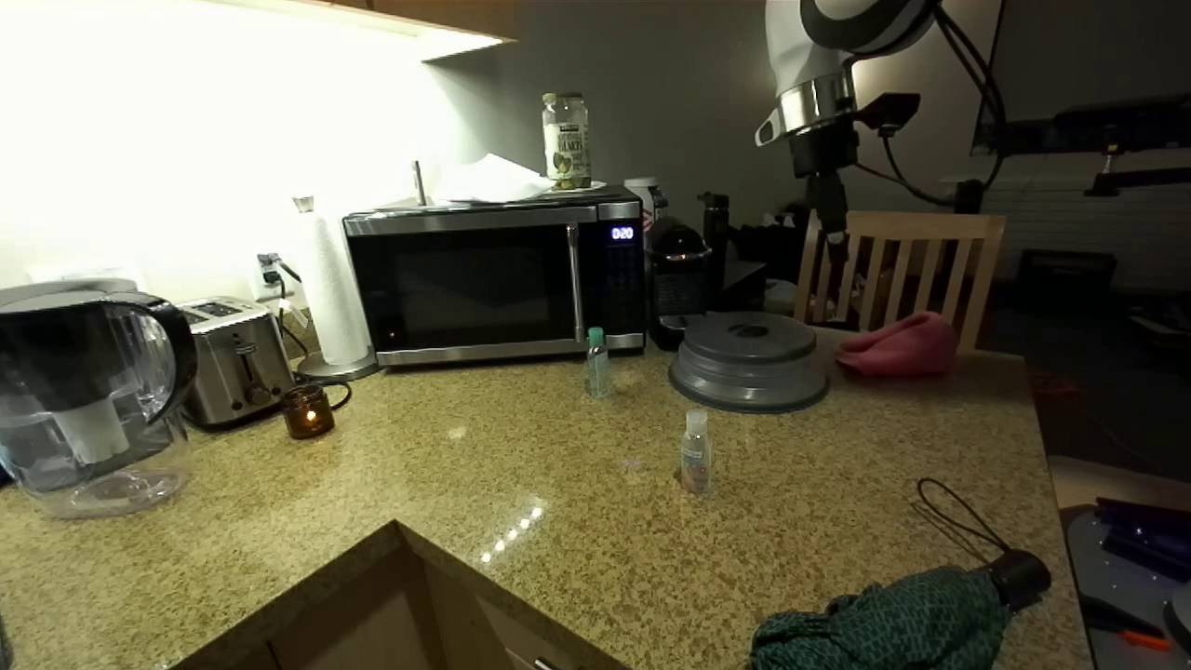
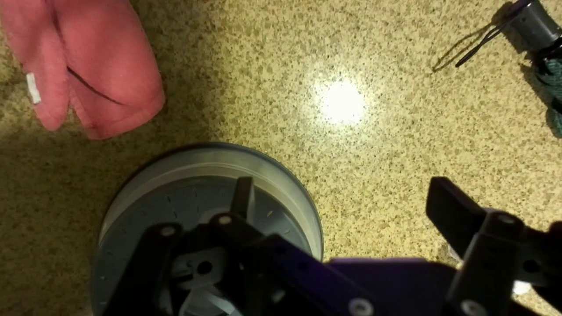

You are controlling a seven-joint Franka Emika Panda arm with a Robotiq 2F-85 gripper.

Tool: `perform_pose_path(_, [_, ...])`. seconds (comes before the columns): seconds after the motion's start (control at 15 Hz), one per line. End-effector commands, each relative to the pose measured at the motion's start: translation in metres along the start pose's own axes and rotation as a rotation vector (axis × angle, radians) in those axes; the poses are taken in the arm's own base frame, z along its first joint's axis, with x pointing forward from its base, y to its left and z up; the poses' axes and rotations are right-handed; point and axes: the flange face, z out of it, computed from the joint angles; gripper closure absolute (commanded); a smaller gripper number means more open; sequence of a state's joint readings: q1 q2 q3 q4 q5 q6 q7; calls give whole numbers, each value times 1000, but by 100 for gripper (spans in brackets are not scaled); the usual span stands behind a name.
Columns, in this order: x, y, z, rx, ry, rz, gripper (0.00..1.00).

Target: Take the bottle off of the grey thing

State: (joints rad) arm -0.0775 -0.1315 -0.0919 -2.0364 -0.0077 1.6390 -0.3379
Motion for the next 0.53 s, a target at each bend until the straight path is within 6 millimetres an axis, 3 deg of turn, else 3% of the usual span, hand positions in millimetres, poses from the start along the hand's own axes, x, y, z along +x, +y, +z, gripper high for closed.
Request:
perform_pose_path(0.0, [-31,-4,12,-8,16,19,0])
perform_pose_path(0.47, [-66,-18,36,5,-22,-43,0])
